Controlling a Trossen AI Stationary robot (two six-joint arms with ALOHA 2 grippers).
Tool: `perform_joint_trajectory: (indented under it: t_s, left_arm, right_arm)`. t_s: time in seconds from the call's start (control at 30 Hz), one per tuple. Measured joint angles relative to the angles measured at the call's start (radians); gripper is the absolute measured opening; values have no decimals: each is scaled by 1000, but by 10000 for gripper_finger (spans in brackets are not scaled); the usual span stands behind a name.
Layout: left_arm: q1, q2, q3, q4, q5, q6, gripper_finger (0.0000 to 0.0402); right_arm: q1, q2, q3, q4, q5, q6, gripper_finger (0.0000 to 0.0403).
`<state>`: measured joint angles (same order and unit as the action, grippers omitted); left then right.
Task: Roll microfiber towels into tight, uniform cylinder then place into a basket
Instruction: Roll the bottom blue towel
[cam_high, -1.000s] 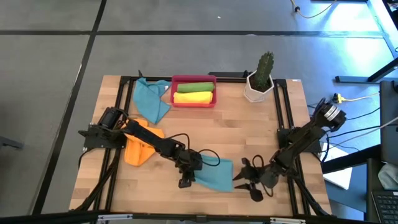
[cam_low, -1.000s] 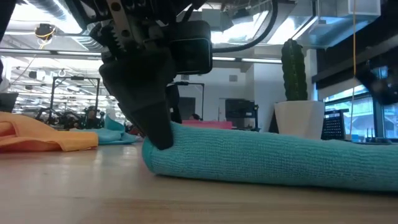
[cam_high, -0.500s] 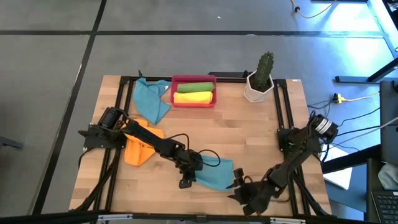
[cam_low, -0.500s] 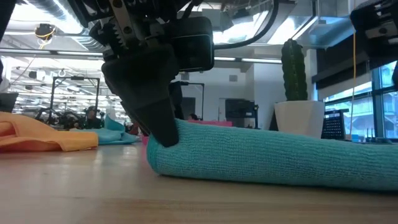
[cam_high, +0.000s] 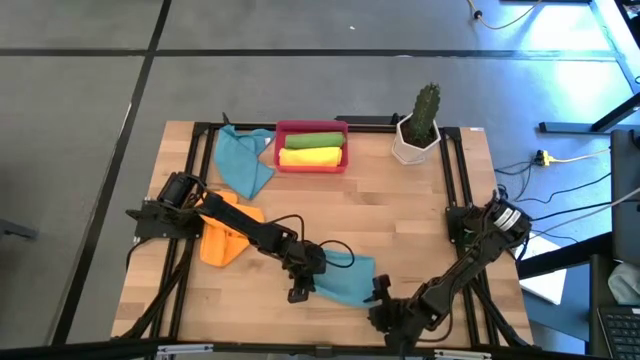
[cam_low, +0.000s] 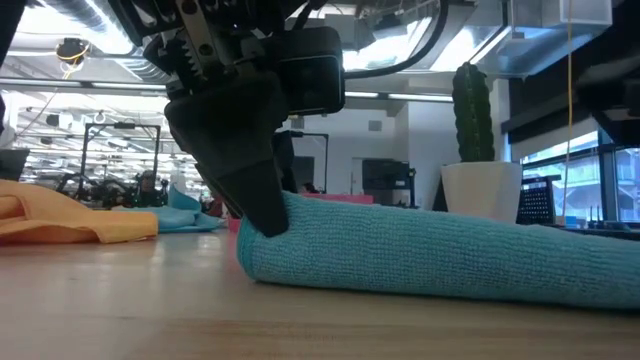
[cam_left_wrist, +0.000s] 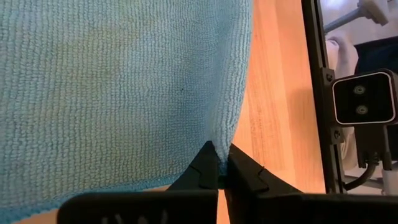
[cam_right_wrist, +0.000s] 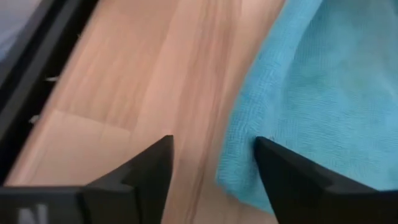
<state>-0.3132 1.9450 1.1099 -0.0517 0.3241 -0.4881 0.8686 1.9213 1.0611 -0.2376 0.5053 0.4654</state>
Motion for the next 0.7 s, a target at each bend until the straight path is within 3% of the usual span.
perform_joint_trajectory:
  t_s: [0.13,0.27,0.7]
  left_arm:
    - [-2,0,0,0,0,0,0]
    - [-2,0,0,0,0,0,0]
    - [-2,0,0,0,-1,4,0]
  right_arm:
    - [-9,1,0,-37,21,-3,269]
    - [-9,1,0,-88,76,-35,269]
    - [35,46,3,-94,135,-155,165]
